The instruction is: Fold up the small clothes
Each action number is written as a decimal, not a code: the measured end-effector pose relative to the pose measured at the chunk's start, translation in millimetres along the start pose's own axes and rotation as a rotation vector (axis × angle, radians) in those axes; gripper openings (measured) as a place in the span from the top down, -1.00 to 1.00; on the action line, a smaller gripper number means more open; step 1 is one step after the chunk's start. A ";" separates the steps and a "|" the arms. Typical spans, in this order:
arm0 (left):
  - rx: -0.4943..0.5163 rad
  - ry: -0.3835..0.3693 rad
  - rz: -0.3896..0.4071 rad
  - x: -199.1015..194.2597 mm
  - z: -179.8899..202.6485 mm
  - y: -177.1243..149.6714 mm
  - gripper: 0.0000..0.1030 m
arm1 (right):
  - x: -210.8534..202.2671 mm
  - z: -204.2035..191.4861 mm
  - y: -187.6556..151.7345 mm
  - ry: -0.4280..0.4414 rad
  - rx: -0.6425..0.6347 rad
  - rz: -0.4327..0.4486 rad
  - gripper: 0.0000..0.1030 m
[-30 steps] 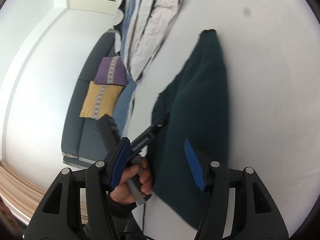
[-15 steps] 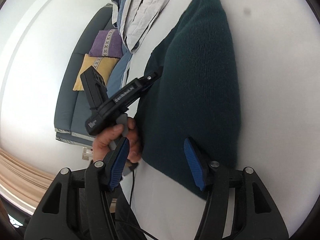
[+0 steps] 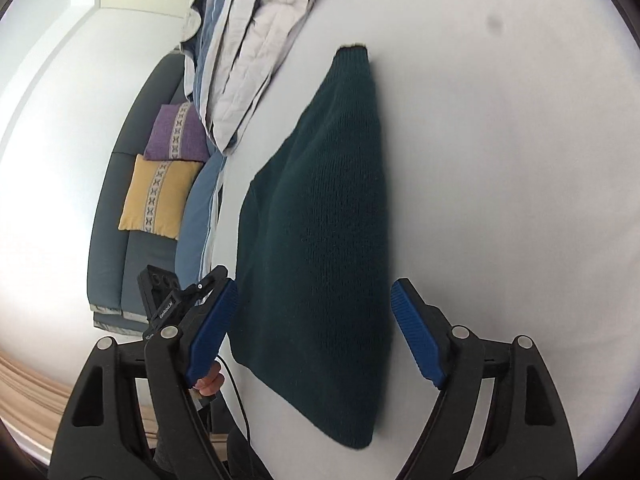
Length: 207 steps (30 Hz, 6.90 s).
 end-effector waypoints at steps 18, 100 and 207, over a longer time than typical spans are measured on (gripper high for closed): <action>-0.032 -0.079 -0.158 43.4 23.4 5.0 0.22 | 38.9 8.6 0.8 -0.053 0.029 -0.074 -0.13; 0.320 -0.106 -0.039 -40.5 139.6 -250.8 0.00 | -209.7 -17.3 -275.1 0.103 -0.018 0.177 0.22; 0.438 0.507 0.202 -109.7 148.8 -281.2 -1.00 | -211.7 -102.0 -336.7 -0.830 -0.345 0.286 -1.00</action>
Point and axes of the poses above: each gripper's, at about its wrist camera, not at the fingertips, and x roughly the way its jaws point, z to its right, y to its top, the point moved 5 cm from there along x, roughly the way its jaws point, and after that the axes turned 6 degrees about y, right-handed, at the moved point
